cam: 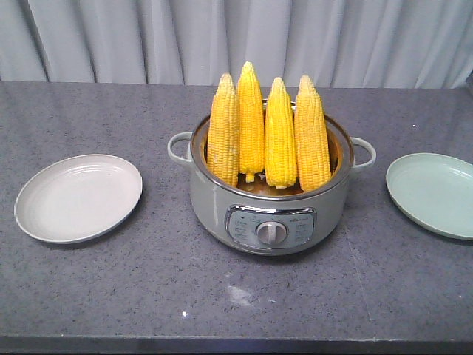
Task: Distribute corn equally
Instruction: 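Reach the right gripper over the pot and grasp a corn cob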
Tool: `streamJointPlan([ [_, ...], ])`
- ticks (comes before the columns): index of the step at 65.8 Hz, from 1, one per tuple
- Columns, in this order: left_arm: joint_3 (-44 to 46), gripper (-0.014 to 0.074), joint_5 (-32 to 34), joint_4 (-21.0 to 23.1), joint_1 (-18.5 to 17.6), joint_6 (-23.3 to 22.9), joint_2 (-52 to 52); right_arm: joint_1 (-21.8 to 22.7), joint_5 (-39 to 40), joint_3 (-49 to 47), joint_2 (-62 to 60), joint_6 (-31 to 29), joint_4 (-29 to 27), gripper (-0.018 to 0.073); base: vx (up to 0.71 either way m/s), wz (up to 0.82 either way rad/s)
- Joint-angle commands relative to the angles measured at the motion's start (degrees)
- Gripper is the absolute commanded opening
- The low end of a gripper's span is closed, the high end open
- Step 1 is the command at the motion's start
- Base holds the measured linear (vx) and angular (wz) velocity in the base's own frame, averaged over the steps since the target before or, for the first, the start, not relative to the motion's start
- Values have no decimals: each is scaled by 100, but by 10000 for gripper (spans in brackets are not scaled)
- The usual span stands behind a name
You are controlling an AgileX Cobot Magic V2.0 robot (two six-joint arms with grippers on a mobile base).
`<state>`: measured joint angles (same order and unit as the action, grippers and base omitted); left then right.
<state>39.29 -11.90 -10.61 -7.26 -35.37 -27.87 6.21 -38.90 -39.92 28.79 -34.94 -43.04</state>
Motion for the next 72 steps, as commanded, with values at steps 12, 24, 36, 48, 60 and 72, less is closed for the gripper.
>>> streamJointPlan([
  [12,342,-6,383,-19,-64,483,-446,25,291,-195,65,-70,-131,-3,0,0],
  [24,342,-6,412,10,-64,479,-446,25,278,-195,65,-70,-131,-3,0,0],
  [36,364,-6,108,92,-69,1078,-550,25,273,-195,65,-77,-143,-3,0,0],
  [48,911,-6,-929,980,-69,2509,-1123,25,38,-656,533,-416,-106,-3,0,0],
  [60,1732,1,-1253,3069,-69,4731,-1867,25,-231,-1424,1439,-730,-134,11,0,0],
  [72,2138,15,-1443,4850,-69,6574,-2407,25,-876,-1975,2157,-1236,-607,115,0,0],
])
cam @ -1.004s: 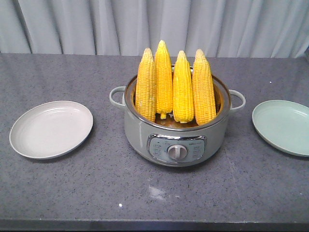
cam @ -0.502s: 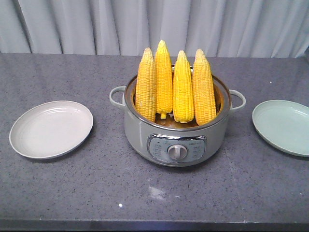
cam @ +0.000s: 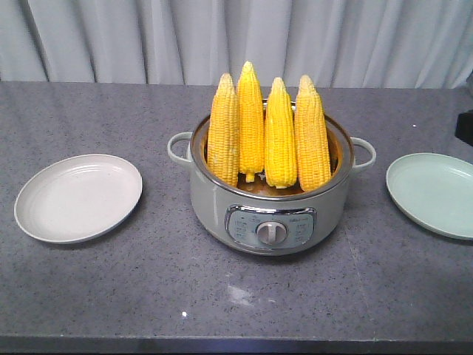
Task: Distribute corn equally
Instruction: 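Reach the right gripper over the pot and grasp a corn cob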
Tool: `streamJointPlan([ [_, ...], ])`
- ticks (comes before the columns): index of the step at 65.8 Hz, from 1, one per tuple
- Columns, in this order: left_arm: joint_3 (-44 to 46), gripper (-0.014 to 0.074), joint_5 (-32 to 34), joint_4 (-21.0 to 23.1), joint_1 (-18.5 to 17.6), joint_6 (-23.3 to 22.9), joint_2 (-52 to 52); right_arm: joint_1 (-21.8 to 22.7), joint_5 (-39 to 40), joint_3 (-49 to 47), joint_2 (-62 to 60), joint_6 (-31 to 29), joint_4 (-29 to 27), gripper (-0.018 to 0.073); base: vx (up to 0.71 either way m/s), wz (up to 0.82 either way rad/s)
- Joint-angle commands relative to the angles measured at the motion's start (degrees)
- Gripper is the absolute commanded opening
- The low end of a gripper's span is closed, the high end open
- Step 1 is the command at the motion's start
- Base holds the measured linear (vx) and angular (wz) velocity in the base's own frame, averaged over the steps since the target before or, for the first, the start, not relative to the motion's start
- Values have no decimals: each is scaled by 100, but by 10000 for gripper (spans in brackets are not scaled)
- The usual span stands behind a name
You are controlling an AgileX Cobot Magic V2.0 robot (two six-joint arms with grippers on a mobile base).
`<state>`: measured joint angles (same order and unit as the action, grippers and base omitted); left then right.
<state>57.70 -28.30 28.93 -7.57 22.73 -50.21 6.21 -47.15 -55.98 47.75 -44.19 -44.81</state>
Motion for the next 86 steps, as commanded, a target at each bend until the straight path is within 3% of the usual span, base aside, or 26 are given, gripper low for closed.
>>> streamJointPlan([
  [1,318,21,157,979,-38,856,-207,25,-114,-400,303,-354,-455,128,0,0],
  [9,386,90,-111,1578,-38,1498,-435,25,-258,-558,599,-522,-609,335,0,0],
  [18,386,260,-99,1636,-38,1517,-491,25,-173,-558,723,-522,-520,566,0,0],
  [24,386,394,-94,1636,-38,1511,-496,25,-23,-548,730,-516,-519,638,0,0],
  [36,386,551,-187,1636,-38,1507,-496,25,-103,-582,891,-593,-643,633,0,0],
  [48,386,556,-181,1642,-38,1505,-496,18,-136,-1314,1908,-666,-1076,633,0,0],
  [54,386,556,-176,1642,-38,1500,-496,-279,-145,-1992,2596,-707,-1105,633,0,0],
  [61,386,556,-170,1685,-38,1479,-496,-843,249,-2821,3467,-578,-877,633,0,0],
  [69,386,556,-158,1685,-38,1463,-496,-1123,413,-3638,4374,-102,-336,633,0,0],
  [79,386,556,-158,1685,-38,1463,-496,-1109,495,-4273,5148,824,355,633,0,0],
  [86,386,556,-147,1685,-38,1464,-496,-1109,320,-4477,5408,835,353,631,0,0],
])
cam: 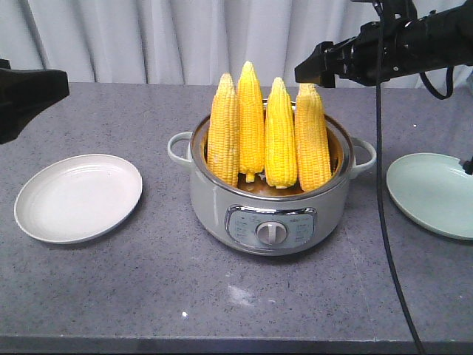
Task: Distribute corn equally
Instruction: 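Reach the right gripper over the pot and grasp a corn cob, then lift the cob and lower it onto the pale green plate, release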
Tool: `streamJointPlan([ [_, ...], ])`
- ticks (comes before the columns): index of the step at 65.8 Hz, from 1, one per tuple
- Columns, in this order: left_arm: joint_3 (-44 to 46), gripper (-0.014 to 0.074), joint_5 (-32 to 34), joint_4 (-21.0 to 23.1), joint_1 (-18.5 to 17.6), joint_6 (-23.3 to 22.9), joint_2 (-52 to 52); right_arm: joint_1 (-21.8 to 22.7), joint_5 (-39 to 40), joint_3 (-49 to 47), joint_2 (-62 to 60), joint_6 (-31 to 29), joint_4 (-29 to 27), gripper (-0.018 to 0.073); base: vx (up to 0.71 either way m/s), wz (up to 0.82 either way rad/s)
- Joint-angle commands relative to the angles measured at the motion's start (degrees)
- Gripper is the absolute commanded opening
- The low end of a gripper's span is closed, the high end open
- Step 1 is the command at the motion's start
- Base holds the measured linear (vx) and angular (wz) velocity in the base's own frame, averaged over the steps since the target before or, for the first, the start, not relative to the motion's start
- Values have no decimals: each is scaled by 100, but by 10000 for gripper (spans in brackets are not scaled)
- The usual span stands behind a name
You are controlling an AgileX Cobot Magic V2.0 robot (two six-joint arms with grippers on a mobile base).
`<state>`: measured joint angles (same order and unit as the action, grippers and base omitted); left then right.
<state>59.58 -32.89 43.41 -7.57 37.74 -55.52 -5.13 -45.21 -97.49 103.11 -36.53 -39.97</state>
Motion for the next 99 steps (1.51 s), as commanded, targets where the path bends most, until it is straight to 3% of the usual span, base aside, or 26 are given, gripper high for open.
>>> streamJointPlan([
  [1,197,556,314,236,-38,-37,36,25,148,-325,-98,69,-151,631,0,0],
  [9,197,556,320,236,-38,-37,36,24,204,-325,114,69,-151,629,0,0],
  [10,197,556,346,236,-38,-37,36,28,100,-319,99,-506,-154,-11,0,0],
  [27,197,556,351,236,-38,-37,36,34,650,-319,-731,-510,-68,-11,0,0],
  [39,197,556,346,236,-38,-37,36,247,931,-319,-1359,-371,406,-11,0,0],
  [58,197,556,335,236,-38,-37,36,2109,153,-319,-1557,-15,406,-9,0,0],
  [69,197,556,314,236,-38,-37,36,2804,-320,-319,-1123,-85,400,-9,0,0],
  [99,197,556,162,231,-38,-37,36,2936,-1016,-319,590,-206,245,-3,0,0],
])
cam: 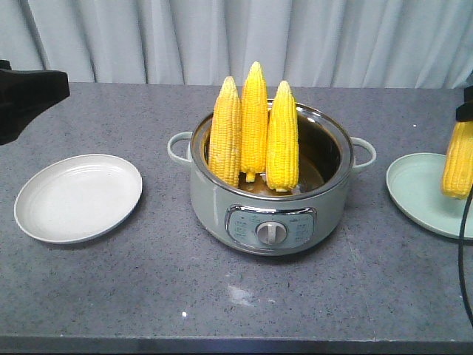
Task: Distribute corn equally
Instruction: 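Lift the cob and lower it onto the pale green plate, release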
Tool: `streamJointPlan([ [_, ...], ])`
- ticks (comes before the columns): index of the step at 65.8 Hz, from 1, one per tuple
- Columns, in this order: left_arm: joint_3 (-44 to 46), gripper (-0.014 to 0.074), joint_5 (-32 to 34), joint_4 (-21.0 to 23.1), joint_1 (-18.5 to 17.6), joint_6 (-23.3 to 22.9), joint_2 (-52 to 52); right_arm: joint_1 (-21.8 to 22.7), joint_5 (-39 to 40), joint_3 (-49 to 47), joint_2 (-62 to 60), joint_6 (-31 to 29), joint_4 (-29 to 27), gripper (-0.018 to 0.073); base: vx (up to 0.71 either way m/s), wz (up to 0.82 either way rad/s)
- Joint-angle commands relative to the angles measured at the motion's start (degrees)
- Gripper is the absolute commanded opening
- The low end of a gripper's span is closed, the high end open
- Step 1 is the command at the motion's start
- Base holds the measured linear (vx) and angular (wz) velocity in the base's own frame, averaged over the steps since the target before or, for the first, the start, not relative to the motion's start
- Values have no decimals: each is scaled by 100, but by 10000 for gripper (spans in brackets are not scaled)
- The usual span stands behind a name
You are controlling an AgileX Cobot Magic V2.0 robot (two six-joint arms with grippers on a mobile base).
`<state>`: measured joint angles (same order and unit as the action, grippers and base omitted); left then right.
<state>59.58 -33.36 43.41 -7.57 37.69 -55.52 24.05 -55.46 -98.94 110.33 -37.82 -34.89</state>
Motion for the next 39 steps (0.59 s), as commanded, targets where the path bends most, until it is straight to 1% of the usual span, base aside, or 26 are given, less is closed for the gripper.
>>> streamJointPlan([
  [1,197,556,198,231,-38,-32,36,18,-33,-174,-105,-77,-263,-3,0,0],
  [10,197,556,173,225,-38,-21,36,18,-287,-174,94,-106,-217,14,0,0],
  [19,197,556,153,225,-38,-22,36,18,-369,-174,189,-38,-174,83,0,0],
  [24,197,556,109,225,-38,-22,36,18,-447,-174,189,-59,-195,171,0,0],
  [30,197,556,78,225,-38,-22,1,18,-434,-174,183,-59,-229,329,0,0],
  [31,197,556,64,230,-38,-22,0,18,-434,-174,183,-59,-237,340,0,0],
  [33,197,556,46,230,-38,-22,-17,18,-434,-174,171,-53,-249,398,0,0],
  [34,197,556,18,230,-38,-22,-37,18,-440,-174,171,-38,-266,445,0,0],
  [35,197,556,2,230,-38,-22,-48,18,-440,-174,162,-30,-274,456,0,0],
  [39,197,556,-114,230,-38,-27,-133,23,-420,-174,116,-25,-387,559,0,0],
])
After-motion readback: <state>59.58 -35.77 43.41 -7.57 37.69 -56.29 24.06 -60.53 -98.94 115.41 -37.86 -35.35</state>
